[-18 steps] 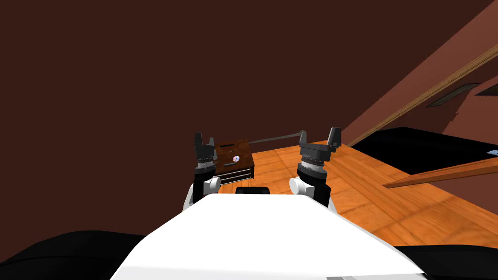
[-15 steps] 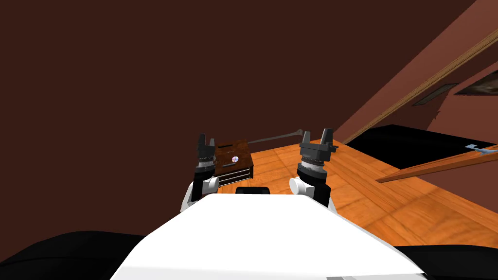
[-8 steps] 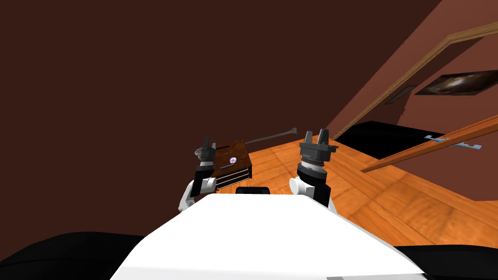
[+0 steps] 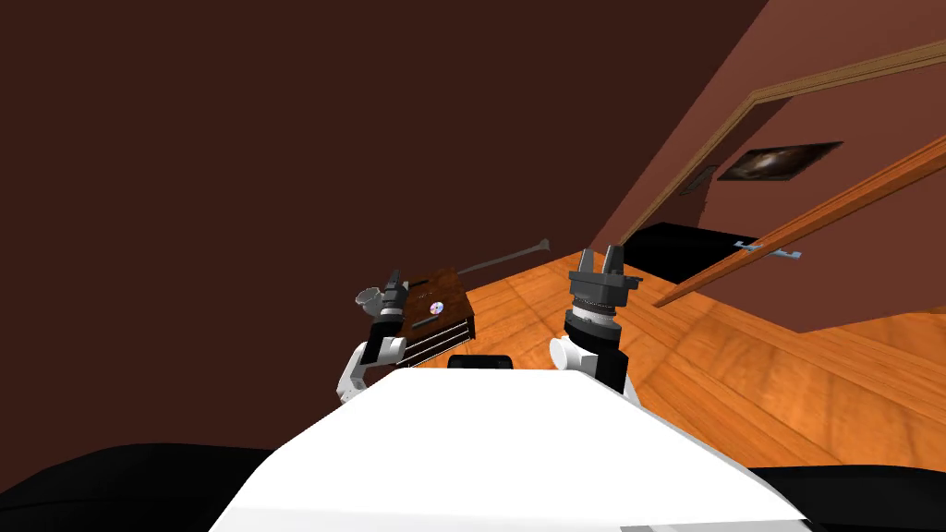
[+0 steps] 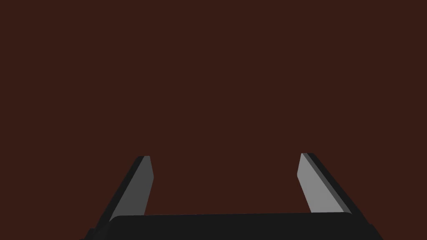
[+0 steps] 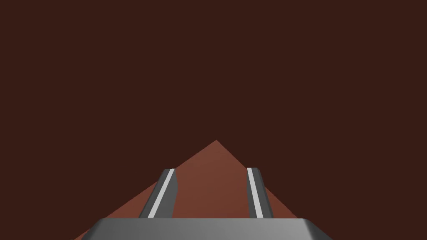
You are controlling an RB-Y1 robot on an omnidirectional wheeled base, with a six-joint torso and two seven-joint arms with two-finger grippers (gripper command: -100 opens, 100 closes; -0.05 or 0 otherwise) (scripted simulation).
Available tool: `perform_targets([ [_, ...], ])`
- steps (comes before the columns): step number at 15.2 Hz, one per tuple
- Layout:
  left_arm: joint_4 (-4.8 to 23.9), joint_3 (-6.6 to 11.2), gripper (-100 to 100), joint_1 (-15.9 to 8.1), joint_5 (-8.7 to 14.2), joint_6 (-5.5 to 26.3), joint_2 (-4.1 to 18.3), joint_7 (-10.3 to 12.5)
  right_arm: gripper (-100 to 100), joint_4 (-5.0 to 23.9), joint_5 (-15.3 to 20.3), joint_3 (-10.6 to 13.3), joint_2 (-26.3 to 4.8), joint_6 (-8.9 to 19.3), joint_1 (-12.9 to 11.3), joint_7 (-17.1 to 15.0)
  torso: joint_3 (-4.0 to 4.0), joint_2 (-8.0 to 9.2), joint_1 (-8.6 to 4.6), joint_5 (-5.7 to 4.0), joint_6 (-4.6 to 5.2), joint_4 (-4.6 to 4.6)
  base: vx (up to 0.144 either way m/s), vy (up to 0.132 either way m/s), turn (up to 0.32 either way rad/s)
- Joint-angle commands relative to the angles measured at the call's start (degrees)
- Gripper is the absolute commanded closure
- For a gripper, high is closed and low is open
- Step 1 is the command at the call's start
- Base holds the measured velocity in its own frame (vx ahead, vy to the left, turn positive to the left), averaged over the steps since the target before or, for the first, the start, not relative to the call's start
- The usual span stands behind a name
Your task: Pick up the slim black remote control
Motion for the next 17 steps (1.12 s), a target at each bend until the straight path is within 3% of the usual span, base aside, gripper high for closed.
perform_targets([
  [1, 1.9, 0.76, -100, -0.7, 0.3, 2.7, 0.3, 0.2, 0, 0.0, 0.0, 0.0, 0.0, 0.0, 0.0, 0.0, 0.00, 0.00, 0.00, 0.00, 0.00, 0.00, -0.010, 0.034, -0.229],
  [2, 1.9, 0.76, -100, -0.7, 0.3, 2.7, 0.3, 0.2, 0, 0.0, 0.0, 0.0, 0.0, 0.0, 0.0, 0.0, 0.00, 0.00, 0.00, 0.00, -0.02, 0.00, -0.007, 0.027, -0.055],
  [5, 6.4, 3.03, -100, -2.2, 1.6, 6.9, 1.5, 1.2, 0, 0.0, 0.0, 0.0, 0.0, 0.0, 0.0, 0.0, 0.00, -0.01, -0.04, -0.01, -0.03, 0.00, -0.006, 0.025, -0.196],
  [7, 6.7, 3.03, -100, -2.2, 1.6, 7.6, 1.5, 1.2, 0, 0.0, 0.0, 0.0, 0.0, 0.0, 0.0, 0.0, -0.01, -0.02, -0.01, 0.00, -0.02, 0.00, -0.006, 0.032, -0.145],
  [8, 9.2, 4.23, -100, -2.9, 2.2, 9.6, 2.1, 1.7, 0, 0.0, 0.0, 0.0, 0.0, 0.0, 0.0, 0.0, -0.01, -0.02, -0.03, -0.01, -0.05, 0.00, -0.007, 0.022, -0.171],
  [10, 9.2, 4.23, -100, -2.9, 2.2, 10.2, 2.1, 1.7, 0, 0.0, 0.0, 0.0, 0.0, 0.0, 0.0, 0.0, 0.00, 0.00, -0.04, -0.01, -0.02, 0.00, -0.012, 0.023, -0.159],
  [15, 16.3, 7.98, -100, -5.2, 4.2, 17.3, 3.4, 3.3, 0, 0.0, 0.0, 0.0, 0.0, 0.0, 0.0, 0.0, -0.01, -0.02, 0.01, 0.00, -0.03, 0.00, -0.009, 0.033, -0.238],
  [16, 17.2, 7.98, -100, -5.2, 4.2, 18.3, 3.4, 3.3, 0, 0.0, 0.0, 0.0, 0.0, 0.0, 0.0, 0.0, -0.01, -0.01, 0.03, 0.01, -0.01, 0.00, -0.016, 0.042, -0.235],
  [17, 18.7, 9.27, -100, -6.0, 4.9, 19.8, 3.8, 3.9, 0, 0.0, 0.0, 0.0, 0.0, 0.0, 0.0, 0.0, 0.00, 0.00, 0.04, 0.01, -0.02, 0.00, -0.016, 0.043, -0.305],
])
